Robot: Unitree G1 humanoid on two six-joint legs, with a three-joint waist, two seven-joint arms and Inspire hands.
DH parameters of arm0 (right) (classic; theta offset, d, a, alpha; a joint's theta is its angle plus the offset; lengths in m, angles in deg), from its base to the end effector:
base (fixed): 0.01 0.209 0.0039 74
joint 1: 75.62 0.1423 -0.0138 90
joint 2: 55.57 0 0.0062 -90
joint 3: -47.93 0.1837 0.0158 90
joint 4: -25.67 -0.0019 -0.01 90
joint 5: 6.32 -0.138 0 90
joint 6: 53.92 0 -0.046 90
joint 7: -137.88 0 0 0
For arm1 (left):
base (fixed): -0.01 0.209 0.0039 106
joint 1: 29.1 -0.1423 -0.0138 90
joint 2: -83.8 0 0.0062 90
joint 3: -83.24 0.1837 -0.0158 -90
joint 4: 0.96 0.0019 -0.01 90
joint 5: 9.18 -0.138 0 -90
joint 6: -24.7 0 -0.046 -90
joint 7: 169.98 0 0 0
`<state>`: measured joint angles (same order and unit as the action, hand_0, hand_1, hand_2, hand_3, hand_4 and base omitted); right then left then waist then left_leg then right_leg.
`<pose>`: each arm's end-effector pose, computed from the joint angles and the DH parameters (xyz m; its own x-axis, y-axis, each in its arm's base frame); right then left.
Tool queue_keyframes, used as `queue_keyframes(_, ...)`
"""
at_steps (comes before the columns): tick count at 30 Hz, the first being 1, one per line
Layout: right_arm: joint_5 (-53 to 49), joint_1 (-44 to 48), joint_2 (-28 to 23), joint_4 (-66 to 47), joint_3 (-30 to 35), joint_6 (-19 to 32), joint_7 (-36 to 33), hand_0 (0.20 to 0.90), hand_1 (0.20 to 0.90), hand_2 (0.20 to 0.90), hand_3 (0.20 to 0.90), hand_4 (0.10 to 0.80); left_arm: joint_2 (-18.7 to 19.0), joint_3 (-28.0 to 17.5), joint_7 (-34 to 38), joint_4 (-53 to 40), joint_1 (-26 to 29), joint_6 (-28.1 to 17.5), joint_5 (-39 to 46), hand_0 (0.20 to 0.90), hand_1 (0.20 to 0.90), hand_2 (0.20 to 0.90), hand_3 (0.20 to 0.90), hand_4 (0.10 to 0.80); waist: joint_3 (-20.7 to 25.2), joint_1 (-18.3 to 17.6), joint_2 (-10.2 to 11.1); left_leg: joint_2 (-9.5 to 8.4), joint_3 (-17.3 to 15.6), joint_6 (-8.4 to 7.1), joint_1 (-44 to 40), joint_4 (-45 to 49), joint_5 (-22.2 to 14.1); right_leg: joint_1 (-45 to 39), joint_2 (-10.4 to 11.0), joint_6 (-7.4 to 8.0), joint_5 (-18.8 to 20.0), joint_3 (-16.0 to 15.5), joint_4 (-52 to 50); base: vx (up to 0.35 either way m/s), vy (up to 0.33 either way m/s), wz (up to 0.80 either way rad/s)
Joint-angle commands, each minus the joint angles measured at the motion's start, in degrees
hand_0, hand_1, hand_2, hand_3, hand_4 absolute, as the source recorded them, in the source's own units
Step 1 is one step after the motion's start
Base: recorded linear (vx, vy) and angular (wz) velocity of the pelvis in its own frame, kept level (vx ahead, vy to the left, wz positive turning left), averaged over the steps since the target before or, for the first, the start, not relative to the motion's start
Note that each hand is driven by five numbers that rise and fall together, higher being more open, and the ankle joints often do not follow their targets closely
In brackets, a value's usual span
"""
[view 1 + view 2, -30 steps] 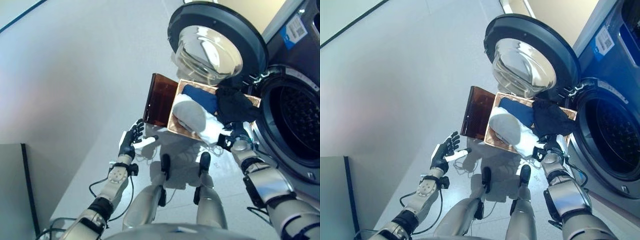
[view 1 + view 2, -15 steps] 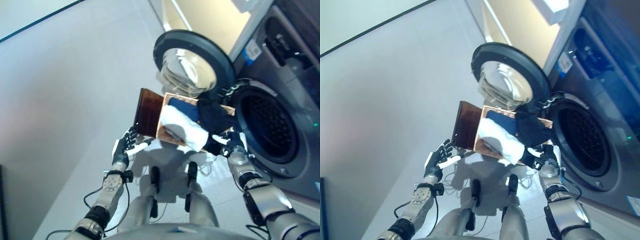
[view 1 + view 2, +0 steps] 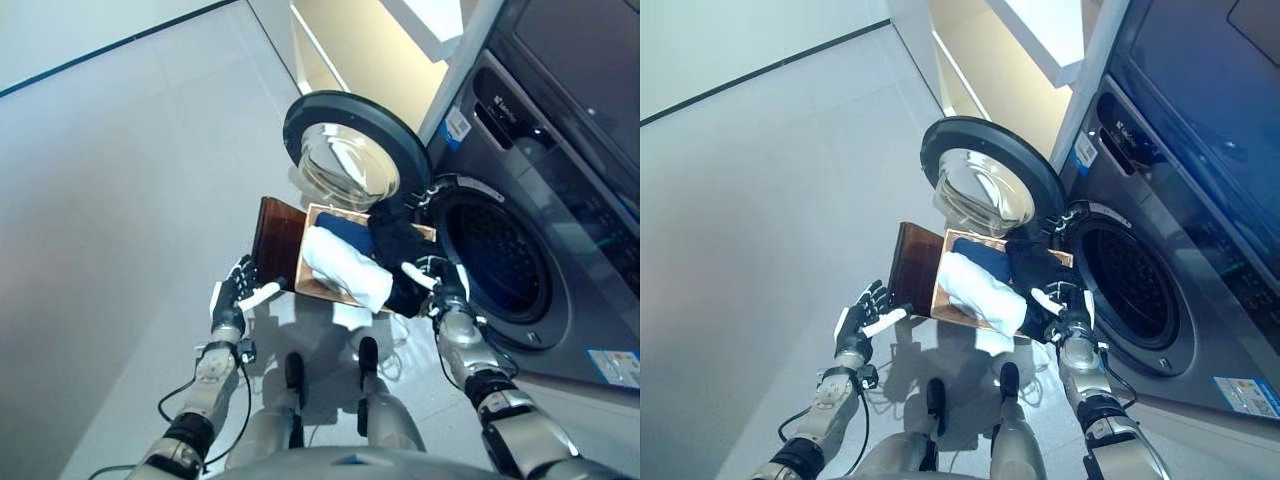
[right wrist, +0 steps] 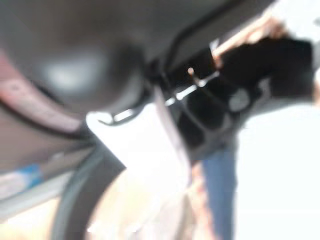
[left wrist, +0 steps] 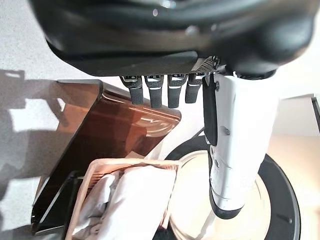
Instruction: Pick up the clothes and place them into the washing machine
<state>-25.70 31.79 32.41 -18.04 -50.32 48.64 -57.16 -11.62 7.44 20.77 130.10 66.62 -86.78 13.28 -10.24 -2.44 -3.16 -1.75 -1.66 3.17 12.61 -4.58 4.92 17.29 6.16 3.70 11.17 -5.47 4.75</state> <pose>0.2373 -0.2141 -0.0135 0.9131 -0.3117 -0.2629 0.2855 0.9490 -0.1334 0.1870 0.1672 -0.0465 0.9470 0.1360 -0.2911 -0.1581 0.9860 -0.0538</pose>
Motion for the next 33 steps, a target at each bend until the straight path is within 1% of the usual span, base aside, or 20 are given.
queue_keyframes(1, -2.33, 1.74, 0.57, -3.85, 3.80, 7.17, -1.63, 0.200, 0.200, 0.200, 0.200, 0.300, 1.97, -0.90, 1.52, 0.60, 4.46, -5.29, -0.16, 0.900, 0.900, 0.900, 0.900, 0.800, 2.21, 0.93, 2.82, -0.04, 0.79, -4.26, -5.01, -0.39, -5.33, -4.85, 2.26, 3.26, -3.31, 0.21, 0.25, 0.020, -0.003, -0.05)
queue_keyframes(6, -5.38, 1.48, 3.30, -2.09, 6.82, 9.71, -4.59, 0.200, 0.200, 0.200, 0.200, 0.300, 1.50, -0.32, 2.94, 1.45, 5.37, -6.15, -0.31, 0.900, 0.900, 0.900, 0.900, 0.800, 2.11, 0.78, 2.50, 0.07, 0.69, -4.25, -4.83, -0.38, -5.36, -4.63, 2.12, 3.15, -3.41, 0.24, 0.25, 0.000, 0.000, 0.00)
queue_keyframes(7, -5.39, 1.49, 3.30, -2.08, 6.83, 9.72, -4.58, 0.200, 0.200, 0.200, 0.200, 0.300, 1.50, -0.31, 2.95, 1.46, 5.39, -6.15, -0.31, 0.900, 0.900, 0.900, 0.900, 0.800, 2.11, 0.79, 2.50, 0.07, 0.69, -4.25, -4.82, -0.38, -5.36, -4.63, 2.12, 3.15, -3.41, 0.24, 0.25, 0.000, 0.000, 0.00)
queue_keyframes(8, -8.36, 1.89, 4.52, -0.62, 7.90, 10.84, -4.72, 0.200, 0.200, 0.200, 0.200, 0.300, 1.31, -0.08, 3.55, 1.47, 5.60, -6.48, -0.44, 0.900, 0.900, 0.900, 0.900, 0.800, 1.91, 0.84, 2.16, 0.12, 0.72, -4.26, -4.59, -0.42, -5.31, -4.38, 2.13, 3.12, -3.43, 0.23, 0.25, 0.000, 0.000, 0.00)
queue_keyframes(10, -10.38, 1.96, 5.28, 0.16, 8.47, 11.54, -4.63, 0.200, 0.200, 0.200, 0.200, 0.300, 1.09, 0.03, 3.72, 1.60, 5.43, -6.67, -0.62, 0.900, 0.900, 0.900, 0.900, 0.800, 1.80, 0.86, 1.84, 0.13, 0.73, -4.32, -4.45, -0.42, -5.29, -4.23, 2.11, 3.09, -3.43, 0.23, 0.25, 0.003, -0.006, 0.02)
queue_keyframes(12, -10.67, 2.01, 5.39, 0.84, 8.43, 11.62, -4.67, 0.200, 0.200, 0.200, 0.200, 0.300, 0.99, 0.10, 3.77, 1.59, 5.26, -6.73, -0.58, 0.900, 0.900, 0.900, 0.900, 0.800, 1.79, 0.90, 1.71, 0.11, 0.76, -4.33, -4.44, -0.42, -5.32, -4.23, 2.11, 3.10, -3.46, 0.18, 0.25, 0.000, 0.000, 0.00)
queue_keyframes(14, -4.11, 1.93, 4.02, 1.26, 6.25, 9.76, -6.19, 0.200, 0.200, 0.200, 0.200, 0.300, 0.93, -0.02, 3.90, 1.56, 4.82, -6.86, -1.04, 0.900, 0.900, 0.900, 0.900, 0.800, 1.74, 0.99, 1.58, 0.11, 0.80, -4.38, -4.43, -0.42, -5.40, -4.25, 2.15, 3.07, -3.52, 0.20, 0.25, 0.005, -0.008, 0.02)
queue_keyframes(15, -0.72, 2.16, 3.34, 1.81, 5.28, 8.78, -7.46, 0.211, 0.211, 0.211, 0.211, 0.308, 0.89, -0.01, 3.94, 2.14, 4.80, -6.85, -1.12, 0.900, 0.900, 0.900, 0.900, 0.800, 1.75, 1.03, 1.58, 0.08, 0.82, -4.38, -4.40, -0.42, -5.40, -4.20, 2.15, 3.09, -3.52, 0.25, 0.25, 0.000, 0.000, 0.00)
queue_keyframes(16, 1.06, 2.42, 2.92, 2.12, 4.74, 8.20, -8.02, 0.513, 0.513, 0.513, 0.513, 0.524, 0.87, 0.03, 3.95, 2.31, 4.75, -6.86, -1.22, 0.900, 0.900, 0.900, 0.900, 0.800, 1.71, 1.04, 1.50, 0.05, 0.86, -4.38, -4.35, -0.42, -5.39, -4.16, 2.17, 3.09, -3.49, 0.26, 0.25, 0.000, 0.000, 0.00)
queue_keyframes(17, 4.05, 2.93, 2.22, 3.02, 3.67, 7.08, -8.68, 0.900, 0.900, 0.900, 0.900, 0.800, 0.80, -0.01, 3.97, 2.37, 4.72, -6.78, -1.35, 0.900, 0.900, 0.900, 0.900, 0.800, 1.68, 1.09, 1.41, -0.01, 0.89, -4.37, -4.26, -0.42, -5.37, -4.09, 2.22, 3.10, -3.43, 0.28, 0.25, 0.000, 0.000, 0.00)
queue_keyframes(18, 6.43, 3.76, 1.57, 4.69, 2.90, 6.23, -9.74, 0.900, 0.900, 0.900, 0.900, 0.800, 0.73, 0.10, 3.97, 2.27, 4.64, -6.73, -1.49, 0.900, 0.900, 0.900, 0.900, 0.800, 1.64, 1.23, 1.27, -0.05, 0.90, -4.39, -4.07, -0.42, -5.35, -3.95, 2.26, 3.09, -3.36, 0.28, 0.25, 0.000, 0.000, 0.00)
queue_keyframes(21, 9.37, 5.18, 0.56, 6.27, 1.87, 5.03, -11.14, 0.900, 0.900, 0.900, 0.900, 0.800, 0.69, 0.05, 4.28, 2.18, 4.49, -6.72, -2.07, 0.900, 0.900, 0.900, 0.900, 0.800, 1.70, 1.53, 0.89, -0.17, 1.11, -4.45, -3.66, -0.42, -5.25, -3.73, 2.33, 3.15, -3.40, 0.14, 0.25, 0.000, -0.010, 0.04)
queue_keyframes(26, 9.90, 6.92, 0.47, 9.05, 1.40, 4.25, -11.69, 0.900, 0.900, 0.900, 0.900, 0.800, 0.50, 0.68, 4.53, 1.72, 4.16, -6.71, -2.59, 0.900, 0.900, 0.900, 0.900, 0.800, 1.97, 1.97, 0.51, -0.24, 1.61, -4.46, -3.81, -0.42, -5.29, -4.26, 2.43, 3.14, -3.64, -0.28, 0.25, 0.015, -0.013, 0.07)
queue_keyframes(30, 12.17, 8.20, -0.11, 9.58, 0.12, 3.01, -12.82, 0.900, 0.900, 0.900, 0.900, 0.800, 0.49, 0.87, 4.78, 1.48, 4.01, -6.54, -2.83, 0.900, 0.900, 0.900, 0.900, 0.800, 1.58, 2.11, 0.41, -0.37, 1.73, -4.46, -3.34, -0.42, -5.13, -3.82, 2.54, 3.13, -3.49, -0.36, 0.25, -0.008, -0.010, 0.04)
queue_keyframes(33, 13.39, 11.07, -1.08, 14.20, -0.84, 1.58, -13.82, 0.900, 0.900, 0.900, 0.900, 0.800, 0.46, 1.17, 4.89, 1.41, 4.03, -6.25, -3.02, 0.900, 0.900, 0.900, 0.900, 0.800, 1.07, 2.70, -0.05, -0.51, 1.87, -4.52, -2.36, -0.42, -4.72, -2.93, 2.66, 3.07, -3.23, -0.54, 0.25, -0.011, -0.012, 0.06)
